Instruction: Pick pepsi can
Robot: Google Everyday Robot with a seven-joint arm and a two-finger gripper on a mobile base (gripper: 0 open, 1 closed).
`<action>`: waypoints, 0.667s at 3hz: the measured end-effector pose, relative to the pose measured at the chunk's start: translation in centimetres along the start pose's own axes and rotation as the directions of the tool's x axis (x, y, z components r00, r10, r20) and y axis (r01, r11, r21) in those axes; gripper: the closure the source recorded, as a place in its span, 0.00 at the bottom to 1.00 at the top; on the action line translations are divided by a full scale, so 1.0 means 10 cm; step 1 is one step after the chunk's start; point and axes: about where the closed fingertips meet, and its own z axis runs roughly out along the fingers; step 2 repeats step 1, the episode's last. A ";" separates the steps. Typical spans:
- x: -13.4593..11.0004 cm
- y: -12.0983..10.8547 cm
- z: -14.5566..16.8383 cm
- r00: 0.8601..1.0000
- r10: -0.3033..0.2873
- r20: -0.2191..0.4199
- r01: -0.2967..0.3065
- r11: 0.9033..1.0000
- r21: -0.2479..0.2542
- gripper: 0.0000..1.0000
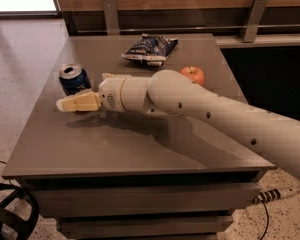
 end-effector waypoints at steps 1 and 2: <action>0.00 0.00 0.00 1.000 0.000 0.000 0.000 1.000 0.000 0.00; 0.00 0.00 0.00 1.000 0.000 0.000 0.000 1.000 0.000 0.00</action>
Offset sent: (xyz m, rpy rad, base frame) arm 0.0000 0.0000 0.0000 0.0000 0.0000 0.0000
